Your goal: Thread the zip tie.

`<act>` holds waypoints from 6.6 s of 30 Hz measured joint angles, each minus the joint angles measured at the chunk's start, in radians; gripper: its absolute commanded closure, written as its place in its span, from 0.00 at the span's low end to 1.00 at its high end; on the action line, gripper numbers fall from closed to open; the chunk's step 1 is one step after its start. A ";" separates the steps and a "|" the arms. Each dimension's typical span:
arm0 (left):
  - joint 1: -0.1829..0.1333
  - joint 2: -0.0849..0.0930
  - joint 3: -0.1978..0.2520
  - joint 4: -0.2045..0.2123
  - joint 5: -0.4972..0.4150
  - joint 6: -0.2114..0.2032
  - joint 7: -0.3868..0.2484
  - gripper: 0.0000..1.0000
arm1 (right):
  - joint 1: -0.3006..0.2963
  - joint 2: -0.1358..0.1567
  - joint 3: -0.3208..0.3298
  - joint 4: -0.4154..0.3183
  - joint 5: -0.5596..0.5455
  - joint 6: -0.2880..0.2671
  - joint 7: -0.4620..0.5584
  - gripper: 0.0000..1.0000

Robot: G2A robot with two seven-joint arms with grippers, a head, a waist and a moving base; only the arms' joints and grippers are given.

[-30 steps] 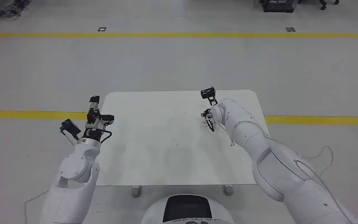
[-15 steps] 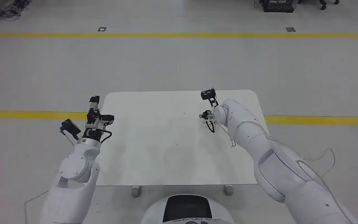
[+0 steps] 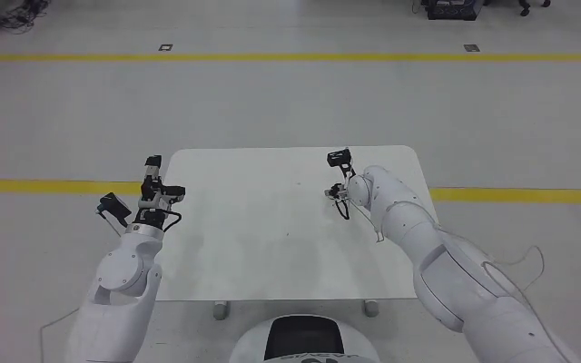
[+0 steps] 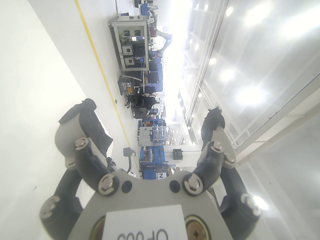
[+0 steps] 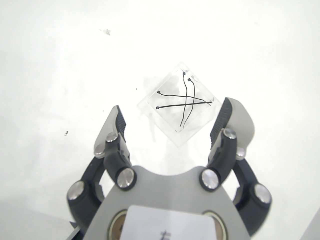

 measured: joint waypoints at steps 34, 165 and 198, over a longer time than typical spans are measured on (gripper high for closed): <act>0.000 0.000 0.000 0.000 0.000 0.000 0.000 0.00 | 0.003 -0.029 0.013 0.063 -0.061 -0.057 0.132 1.00; 0.000 0.000 0.000 0.000 0.000 0.000 0.000 0.00 | -0.004 -0.125 0.057 0.184 -0.146 0.073 0.244 0.81; 0.000 0.000 0.000 0.000 0.000 0.000 0.000 0.00 | -0.004 -0.125 0.085 0.184 -0.134 0.104 0.210 0.83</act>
